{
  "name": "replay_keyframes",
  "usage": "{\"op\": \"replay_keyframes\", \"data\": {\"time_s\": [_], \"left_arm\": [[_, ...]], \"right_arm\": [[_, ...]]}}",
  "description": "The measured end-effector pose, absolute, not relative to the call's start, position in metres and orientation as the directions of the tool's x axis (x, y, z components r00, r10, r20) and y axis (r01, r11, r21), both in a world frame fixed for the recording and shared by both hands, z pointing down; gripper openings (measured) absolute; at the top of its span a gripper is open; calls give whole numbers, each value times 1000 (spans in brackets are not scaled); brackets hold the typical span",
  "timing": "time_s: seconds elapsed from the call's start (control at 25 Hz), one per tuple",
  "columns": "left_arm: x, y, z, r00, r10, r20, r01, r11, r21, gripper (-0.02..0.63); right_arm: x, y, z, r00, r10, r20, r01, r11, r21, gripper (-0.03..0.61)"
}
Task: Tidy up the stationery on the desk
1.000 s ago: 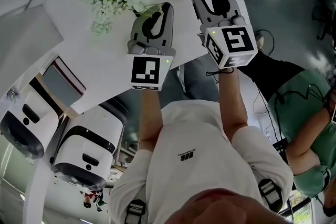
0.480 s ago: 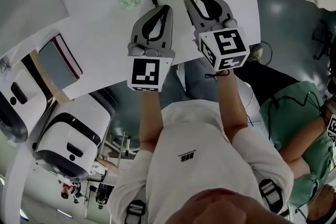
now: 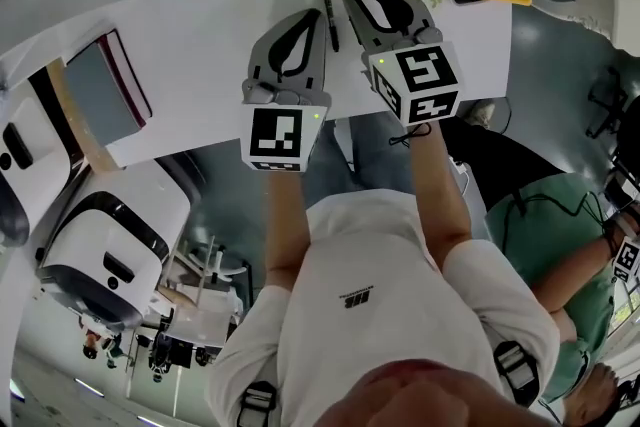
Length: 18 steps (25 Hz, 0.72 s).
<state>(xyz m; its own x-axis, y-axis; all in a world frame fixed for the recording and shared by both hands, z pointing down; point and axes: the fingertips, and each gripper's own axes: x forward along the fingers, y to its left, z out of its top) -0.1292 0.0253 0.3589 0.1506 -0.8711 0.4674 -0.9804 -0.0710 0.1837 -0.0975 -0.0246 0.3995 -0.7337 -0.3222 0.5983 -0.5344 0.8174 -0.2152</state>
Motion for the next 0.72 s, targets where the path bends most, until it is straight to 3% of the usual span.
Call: {"op": "replay_keyframes", "data": {"time_s": [0.72], "left_arm": [[-154,47,390,94,-860,502,-978,14,206,0]], "right_arm": [[-133,-13,468,-657,-202,727,-484,851,-201,89]]}}
